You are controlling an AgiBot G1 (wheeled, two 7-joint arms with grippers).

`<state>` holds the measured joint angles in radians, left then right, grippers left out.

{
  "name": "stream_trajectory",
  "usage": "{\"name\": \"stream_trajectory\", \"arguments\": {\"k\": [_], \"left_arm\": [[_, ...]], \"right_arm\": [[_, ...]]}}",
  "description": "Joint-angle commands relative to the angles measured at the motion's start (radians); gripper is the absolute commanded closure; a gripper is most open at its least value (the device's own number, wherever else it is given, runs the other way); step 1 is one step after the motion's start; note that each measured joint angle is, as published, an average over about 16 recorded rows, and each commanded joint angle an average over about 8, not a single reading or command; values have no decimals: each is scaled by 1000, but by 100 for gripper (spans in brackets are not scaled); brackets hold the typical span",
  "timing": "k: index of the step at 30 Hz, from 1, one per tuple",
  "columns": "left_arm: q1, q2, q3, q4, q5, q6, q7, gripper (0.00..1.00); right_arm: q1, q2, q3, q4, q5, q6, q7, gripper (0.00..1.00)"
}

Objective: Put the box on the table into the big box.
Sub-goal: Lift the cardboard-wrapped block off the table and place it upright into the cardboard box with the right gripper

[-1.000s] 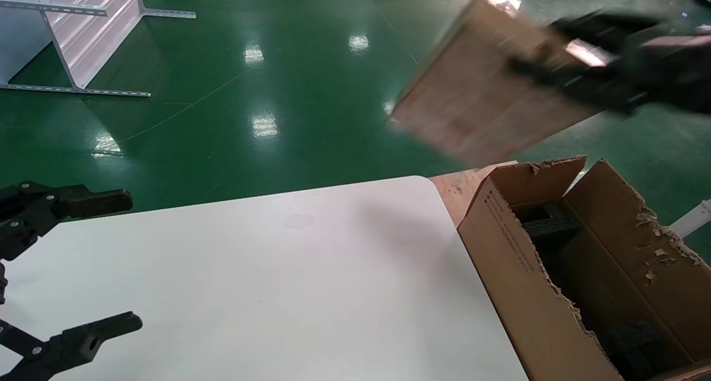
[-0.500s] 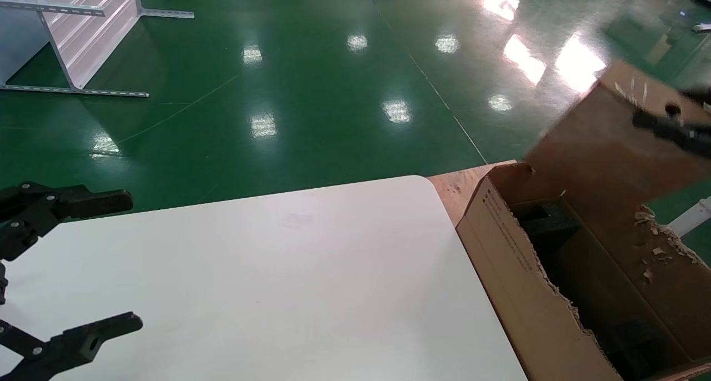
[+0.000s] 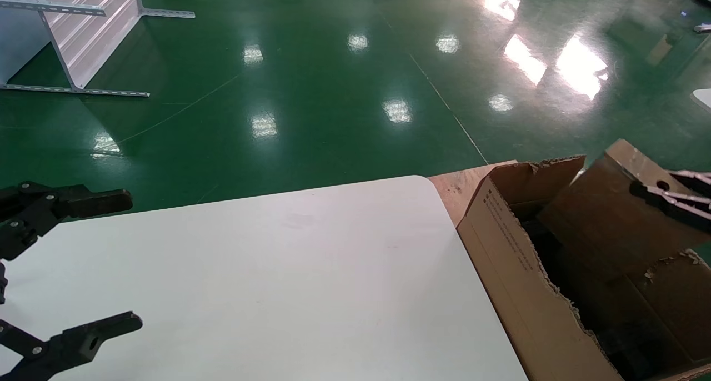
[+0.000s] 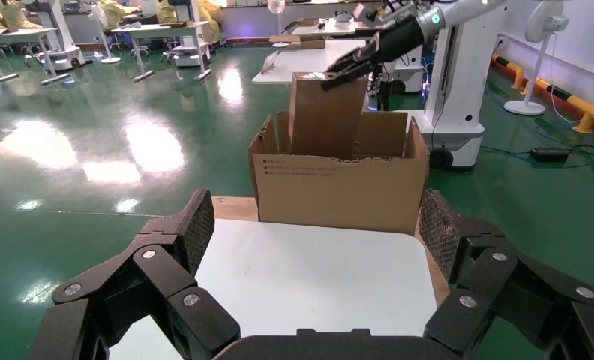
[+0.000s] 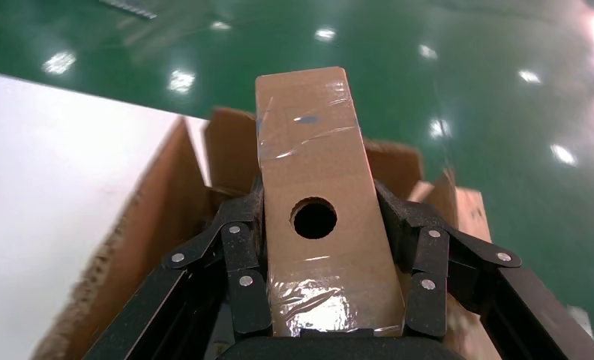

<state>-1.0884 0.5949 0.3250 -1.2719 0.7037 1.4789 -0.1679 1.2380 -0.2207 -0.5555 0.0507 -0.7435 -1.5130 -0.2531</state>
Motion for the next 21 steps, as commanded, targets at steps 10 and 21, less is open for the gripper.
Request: {"name": "stream_trajectory", "arguments": {"k": [10,21], "left_arm": [[0,0,0,0,0,0,0,0],[0,0,1,0,0,0,0,0]], "right_arm": [[-82,-49,32,-198,50,-21,-107,100],[-87,-94,58,-375,85,-11,-190,100]]}}
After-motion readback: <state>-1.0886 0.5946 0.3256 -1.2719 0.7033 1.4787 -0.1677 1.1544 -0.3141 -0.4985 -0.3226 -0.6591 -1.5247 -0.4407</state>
